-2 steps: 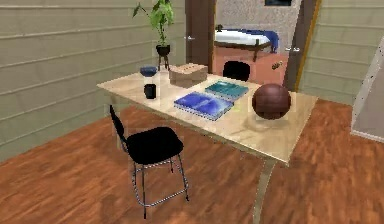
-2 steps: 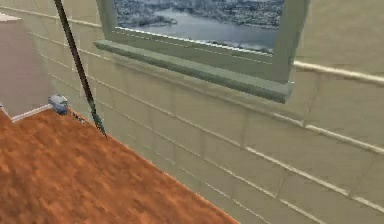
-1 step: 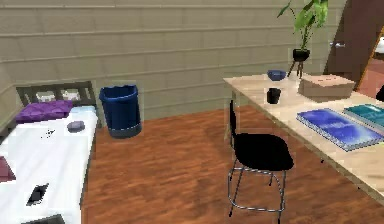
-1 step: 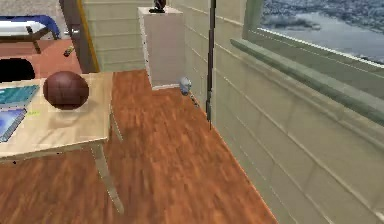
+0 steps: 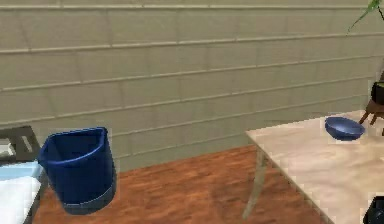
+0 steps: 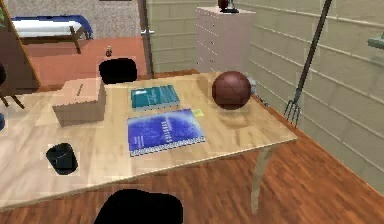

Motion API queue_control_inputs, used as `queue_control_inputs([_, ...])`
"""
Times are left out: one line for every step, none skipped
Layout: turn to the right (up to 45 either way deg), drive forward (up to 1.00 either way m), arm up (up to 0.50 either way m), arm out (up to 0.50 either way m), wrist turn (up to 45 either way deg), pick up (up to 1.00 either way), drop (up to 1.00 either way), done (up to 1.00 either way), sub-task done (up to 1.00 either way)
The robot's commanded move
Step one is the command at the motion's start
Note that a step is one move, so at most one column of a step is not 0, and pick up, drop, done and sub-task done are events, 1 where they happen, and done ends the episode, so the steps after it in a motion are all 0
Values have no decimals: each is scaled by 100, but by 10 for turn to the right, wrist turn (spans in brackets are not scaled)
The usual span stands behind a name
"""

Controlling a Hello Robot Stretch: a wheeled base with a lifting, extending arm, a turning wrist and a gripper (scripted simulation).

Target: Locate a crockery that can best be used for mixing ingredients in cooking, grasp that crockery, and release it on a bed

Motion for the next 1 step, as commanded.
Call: queue_control_inputs([-30,0,0,0,0,0,0,0,0])
